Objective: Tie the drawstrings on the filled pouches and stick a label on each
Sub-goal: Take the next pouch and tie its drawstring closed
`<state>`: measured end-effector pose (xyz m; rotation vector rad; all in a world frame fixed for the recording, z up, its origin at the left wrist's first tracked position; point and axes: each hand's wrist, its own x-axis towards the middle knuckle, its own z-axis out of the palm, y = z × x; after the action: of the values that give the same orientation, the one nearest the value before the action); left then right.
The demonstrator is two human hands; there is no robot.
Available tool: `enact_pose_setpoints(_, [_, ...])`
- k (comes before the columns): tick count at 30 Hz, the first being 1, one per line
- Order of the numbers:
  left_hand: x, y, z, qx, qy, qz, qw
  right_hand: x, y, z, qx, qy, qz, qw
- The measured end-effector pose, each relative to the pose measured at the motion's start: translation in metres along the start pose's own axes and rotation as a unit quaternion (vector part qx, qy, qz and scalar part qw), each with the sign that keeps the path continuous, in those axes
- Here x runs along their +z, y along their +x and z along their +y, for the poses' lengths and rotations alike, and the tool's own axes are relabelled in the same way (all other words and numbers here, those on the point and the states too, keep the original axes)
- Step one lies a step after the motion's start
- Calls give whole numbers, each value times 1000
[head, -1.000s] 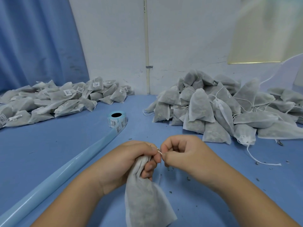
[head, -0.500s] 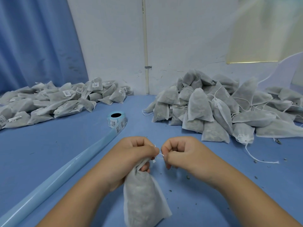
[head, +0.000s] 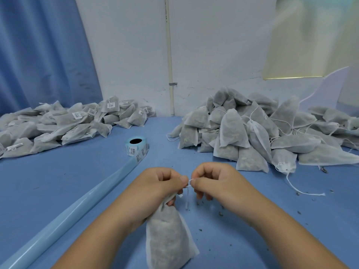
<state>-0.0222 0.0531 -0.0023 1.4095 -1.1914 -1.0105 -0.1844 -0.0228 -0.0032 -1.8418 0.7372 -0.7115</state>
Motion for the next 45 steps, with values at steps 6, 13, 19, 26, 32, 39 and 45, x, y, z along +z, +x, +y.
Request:
enact_pose_setpoints(6, [3,0,2,-10,-64,-34,997,5,0,-3,-48,20,59,997])
enact_pose_setpoints(13, [5,1,-1,0,-66,-26,997,11,-1,-5,-1,72,83,994])
enact_pose_setpoints(19, [7,2,-3,6,-35,-8,999,15,-1,0,-100,-98,128,982])
enact_pose_setpoints(26, [11,4,-6,63,141,98,983,14,1,8,-52,-134,73,987])
enact_pose_setpoints(32, [10,6,-11,108,165,129,972,6,1,3,28,-51,33,998])
enact_pose_setpoints(39, [9,4,-10,144,170,111,969,5,1,1,46,-2,11,999])
enact_pose_setpoints(45, [9,4,-7,83,185,120,972,5,-1,2,39,-25,19,999])
